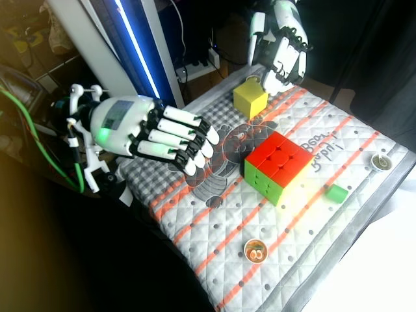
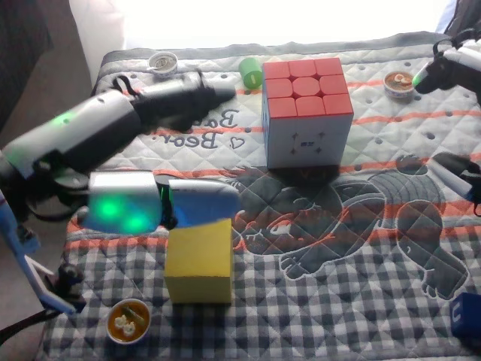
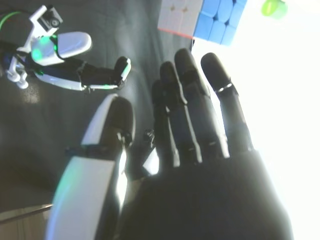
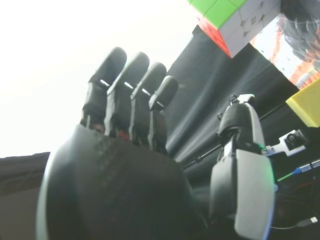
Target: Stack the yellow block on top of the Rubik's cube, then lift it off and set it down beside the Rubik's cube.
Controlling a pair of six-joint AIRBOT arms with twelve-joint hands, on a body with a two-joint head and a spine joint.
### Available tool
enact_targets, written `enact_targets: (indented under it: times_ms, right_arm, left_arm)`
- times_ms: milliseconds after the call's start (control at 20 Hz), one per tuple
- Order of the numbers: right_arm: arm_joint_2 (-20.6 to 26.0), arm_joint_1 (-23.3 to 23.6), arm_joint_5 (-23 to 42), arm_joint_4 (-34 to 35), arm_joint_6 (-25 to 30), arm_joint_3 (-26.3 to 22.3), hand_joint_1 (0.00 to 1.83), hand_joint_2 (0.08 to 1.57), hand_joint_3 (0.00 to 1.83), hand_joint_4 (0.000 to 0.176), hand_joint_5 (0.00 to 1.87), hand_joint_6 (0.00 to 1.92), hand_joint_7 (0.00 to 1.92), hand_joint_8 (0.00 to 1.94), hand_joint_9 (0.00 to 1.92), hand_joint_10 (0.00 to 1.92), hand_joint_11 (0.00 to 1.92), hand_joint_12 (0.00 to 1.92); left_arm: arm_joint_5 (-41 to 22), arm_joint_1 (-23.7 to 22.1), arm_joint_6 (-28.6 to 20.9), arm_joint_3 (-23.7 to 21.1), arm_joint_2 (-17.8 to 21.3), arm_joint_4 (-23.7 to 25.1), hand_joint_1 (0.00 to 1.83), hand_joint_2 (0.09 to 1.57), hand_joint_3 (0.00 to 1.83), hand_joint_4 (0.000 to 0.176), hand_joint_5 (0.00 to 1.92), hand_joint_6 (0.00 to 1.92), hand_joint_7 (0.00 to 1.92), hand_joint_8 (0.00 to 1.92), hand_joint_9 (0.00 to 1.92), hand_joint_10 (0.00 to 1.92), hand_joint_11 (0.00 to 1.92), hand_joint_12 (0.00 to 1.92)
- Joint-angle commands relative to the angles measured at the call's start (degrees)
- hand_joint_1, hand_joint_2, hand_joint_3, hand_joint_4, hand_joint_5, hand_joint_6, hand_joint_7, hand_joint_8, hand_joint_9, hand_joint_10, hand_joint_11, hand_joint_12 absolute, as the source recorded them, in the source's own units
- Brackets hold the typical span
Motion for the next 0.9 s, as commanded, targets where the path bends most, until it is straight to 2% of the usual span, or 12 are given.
enact_targets:
  times_ms: [0,100,150,250,350,400,450,500,650,700,750,850]
  right_arm:
    - [0.0,0.2,8.1,-1.1,0.0,-0.2,0.91,0.86,0.40,0.000,0.36,0.97,0.39,1.03,0.22,1.26,0.00,1.75]
    - [-0.2,0.0,8.3,-1.1,0.3,-0.2,0.93,0.86,0.36,0.000,0.37,0.95,0.38,1.01,0.22,1.23,0.00,1.74]
    - [-0.3,-0.1,8.3,-1.1,0.4,-0.2,0.92,0.86,0.36,0.000,0.36,0.95,0.38,1.01,0.22,1.23,0.00,1.74]
    - [-0.6,-0.2,8.3,-1.1,0.4,-0.1,0.94,0.87,0.33,0.000,0.36,0.95,0.40,1.00,0.24,1.26,0.00,1.73]
    - [-0.7,-0.2,8.3,-1.1,0.4,0.0,0.91,0.88,0.33,0.000,0.37,0.95,0.40,1.01,0.23,1.26,0.00,1.73]
    - [-0.7,-0.3,8.3,-1.1,0.5,0.0,0.92,0.88,0.33,0.000,0.37,0.97,0.40,1.03,0.24,1.28,0.00,1.75]
    - [-0.7,-0.3,8.3,-1.1,0.5,0.0,0.94,0.88,0.33,0.000,0.37,0.99,0.39,1.05,0.23,1.29,0.00,1.76]
    - [-0.7,-0.3,8.2,-1.1,0.7,0.1,0.97,0.88,0.33,0.000,0.35,1.02,0.39,1.09,0.23,1.33,0.00,1.79]
    - [-0.7,-0.3,8.1,-1.1,1.1,0.3,0.95,0.89,0.35,0.000,0.34,1.06,0.39,1.09,0.24,1.31,0.00,1.79]
    - [-0.7,-0.3,8.1,-1.2,1.4,0.4,0.95,0.88,0.36,0.000,0.34,1.06,0.39,1.07,0.23,1.30,0.00,1.78]
    - [-0.7,-0.3,8.1,-1.2,1.6,0.4,0.93,0.88,0.37,0.000,0.33,1.09,0.38,1.07,0.22,1.30,0.00,1.79]
    - [-0.7,-0.3,8.1,-1.2,1.9,0.5,0.92,0.88,0.38,0.000,0.33,1.10,0.38,1.07,0.23,1.30,0.00,1.80]
  left_arm:
    - [8.0,-1.0,-0.4,-0.1,0.1,1.3,0.64,0.89,0.03,0.026,0.21,0.02,0.11,0.00,0.07,0.11,0.00,0.84]
    - [8.4,-1.2,-0.4,-0.2,0.1,1.3,0.77,0.93,0.01,0.067,0.19,0.00,0.09,0.01,0.08,0.09,0.00,0.98]
    - [8.1,-1.4,-0.4,-0.2,0.0,1.3,0.81,0.93,0.01,0.056,0.20,0.00,0.12,0.01,0.12,0.09,0.00,1.04]
    - [5.1,-1.4,-0.3,-0.2,0.0,1.3,0.74,0.89,0.00,0.093,0.18,0.00,0.11,0.00,0.11,0.09,0.00,1.08]
    - [0.8,-1.6,-0.2,-0.2,0.1,1.3,0.76,0.83,0.00,0.076,0.25,0.02,0.16,0.02,0.16,0.14,0.00,1.31]
    - [-1.9,-1.9,0.5,-0.2,0.1,1.3,0.82,0.79,0.00,0.067,0.28,0.02,0.22,0.03,0.12,0.44,0.00,1.41]
    - [-3.8,-2.2,1.4,-0.3,0.1,1.3,0.83,0.77,0.00,0.077,0.27,0.01,0.23,0.03,0.03,0.76,0.00,1.49]
    - [-6.6,-2.4,2.0,-0.3,0.0,1.3,0.83,0.77,0.00,0.058,0.28,0.00,0.25,0.03,0.01,0.89,0.00,1.54]
    - [-10.5,-2.2,2.2,-0.2,-0.1,1.3,0.81,0.72,0.00,0.058,0.30,0.01,0.27,0.03,0.00,0.82,0.00,1.48]
    - [-11.9,-2.1,2.5,-0.2,-0.1,1.3,0.79,0.72,0.00,0.062,0.30,0.00,0.27,0.03,0.00,0.75,0.00,1.43]
    - [-13.9,-2.0,3.4,-0.2,-0.2,1.3,0.73,0.74,0.00,0.072,0.24,0.00,0.21,0.00,0.00,0.52,0.00,1.26]
    - [-15.9,-2.0,3.9,0.1,-0.5,1.3,0.73,0.76,0.01,0.083,0.22,0.00,0.18,0.01,0.00,0.42,0.00,1.13]
